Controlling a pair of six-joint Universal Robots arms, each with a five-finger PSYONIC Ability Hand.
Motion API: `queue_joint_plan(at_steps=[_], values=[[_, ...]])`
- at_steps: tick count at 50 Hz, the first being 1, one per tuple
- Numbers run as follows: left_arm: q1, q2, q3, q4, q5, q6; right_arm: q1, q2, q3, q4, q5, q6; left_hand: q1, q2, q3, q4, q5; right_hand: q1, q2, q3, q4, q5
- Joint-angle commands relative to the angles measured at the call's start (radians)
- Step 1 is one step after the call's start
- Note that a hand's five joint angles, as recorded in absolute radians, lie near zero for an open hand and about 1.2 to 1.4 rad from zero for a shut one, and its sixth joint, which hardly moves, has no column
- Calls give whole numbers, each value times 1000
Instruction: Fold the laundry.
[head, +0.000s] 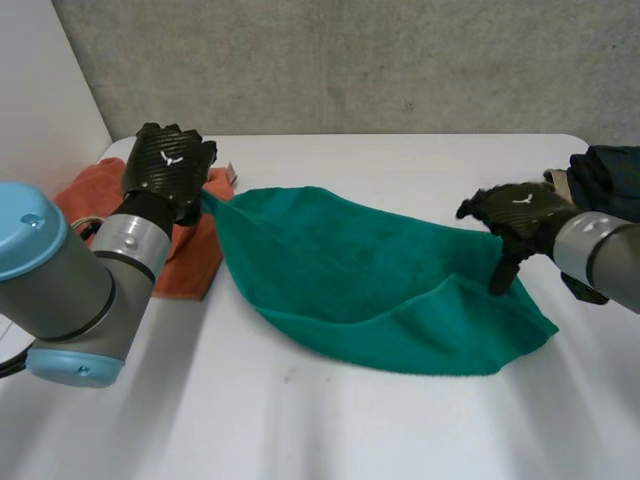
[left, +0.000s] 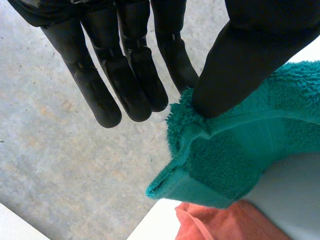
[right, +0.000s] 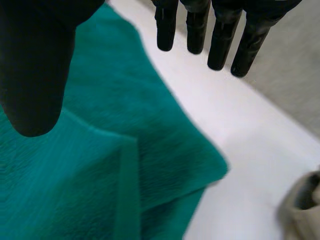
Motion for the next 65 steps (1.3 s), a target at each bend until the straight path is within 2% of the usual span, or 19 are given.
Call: queue_joint_plan(at_steps=[1,5,12,18,21,22,23,24,26,30,34,38,41,44,46,48,52,59,65], values=[[2,33,-30,-1,20,-1,5,214,-196,157,-29,-95,260,199,205,195,253,218,182,175,187,166],[2,35,-41,-1,22,-1,39,241,-203,156,-68,-152,260,199,205,195,253,221,185,177,190,169],[5,32,-41,-1,24,-1,62,280,-203,156,-167,-154,260,199,205,195,253,200,164,157,169,149],[7,34,-38,-1,24,-1,88,322,-205,157,-181,-155,260,199,205,195,253,215,179,172,184,163],[7,35,-35,-1,22,-1,105,343,-212,156,-163,-160,260,199,205,195,253,422,386,379,391,371],[9,35,-35,-1,22,-1,103,348,-216,156,-157,-160,260,199,205,195,253,603,568,560,573,552],[10,37,-33,-1,22,-1,102,346,-229,156,-142,-154,260,199,205,195,253,1079,1043,1036,1048,1027],[13,37,-33,-1,22,-1,102,340,-235,154,-132,-151,260,199,205,195,253,1184,1149,1141,1154,1133],[18,40,-33,-3,20,1,105,322,-246,147,-106,-146,260,199,205,195,253,1185,1150,1142,1155,1134],[30,50,-41,-35,20,4,102,184,-217,110,-66,-137,260,199,205,195,253,1185,1150,1142,1155,1134],[35,63,-47,-140,20,5,73,3,-127,104,-51,-155,260,199,205,195,253,1185,1150,1142,1155,1134],[33,67,-59,-271,16,8,16,-103,-12,168,-37,-186,260,199,205,195,253,1185,1150,1142,1155,1134],[33,66,-73,-360,14,8,-13,-141,71,223,-23,-241,260,199,205,195,253,1185,1150,1142,1155,1134],[22,50,-74,-423,10,8,-18,-152,163,262,21,-365,260,199,205,195,253,1185,1150,1142,1155,1134],[21,23,-67,-441,10,10,-16,-145,197,257,84,-434,260,199,205,195,253,1185,1150,1142,1155,1134],[21,-12,-52,-443,10,10,-15,-140,197,237,127,-436,260,199,205,195,253,1185,1150,1142,1155,1134],[18,-100,57,-420,2,10,-7,-86,112,74,228,-392,260,199,205,195,253,1185,1150,1142,1155,1134],[-4,-235,372,-280,-85,30,48,7,-99,-151,268,-327,260,199,205,195,253,1185,1150,1142,1155,1134],[-22,-243,626,55,-90,68,93,38,-272,-535,280,-319,260,199,205,195,253,1185,1150,1142,1155,1134]])
